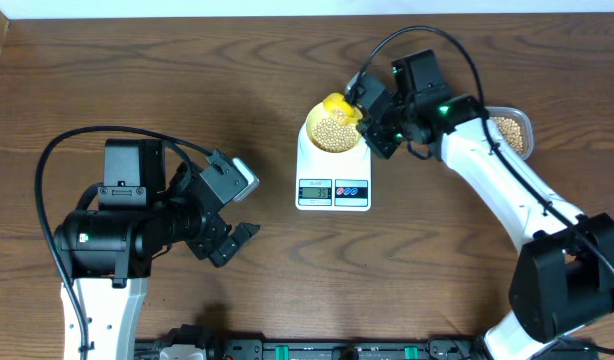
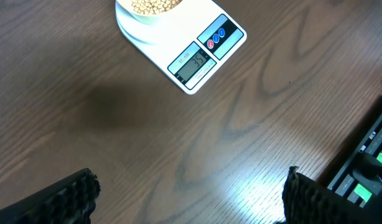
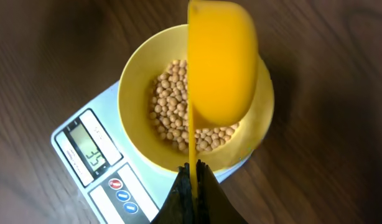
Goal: Scoop item into bowl and weigh 50g on scale
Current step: 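Tip the scoop over the yellow bowl to pour soybeans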
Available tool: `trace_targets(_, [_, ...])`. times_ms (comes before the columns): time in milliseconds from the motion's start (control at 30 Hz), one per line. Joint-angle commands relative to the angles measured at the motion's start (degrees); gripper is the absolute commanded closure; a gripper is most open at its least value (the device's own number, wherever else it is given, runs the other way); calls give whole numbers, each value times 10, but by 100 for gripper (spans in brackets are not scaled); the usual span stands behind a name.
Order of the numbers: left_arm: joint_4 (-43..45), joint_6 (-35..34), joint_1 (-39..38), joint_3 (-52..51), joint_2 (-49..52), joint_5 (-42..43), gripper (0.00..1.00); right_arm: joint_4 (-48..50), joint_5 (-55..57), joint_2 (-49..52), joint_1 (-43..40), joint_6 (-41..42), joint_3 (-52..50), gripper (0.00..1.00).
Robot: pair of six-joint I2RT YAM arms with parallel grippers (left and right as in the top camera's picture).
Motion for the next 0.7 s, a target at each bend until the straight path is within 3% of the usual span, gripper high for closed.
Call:
trace_targets(0, [-2, 3, 2, 1, -1, 7, 4, 1, 33, -8, 18, -28, 12, 99])
trace_targets(667, [-2, 3, 2, 1, -1, 7, 4, 9, 79, -8, 22, -32, 12, 99])
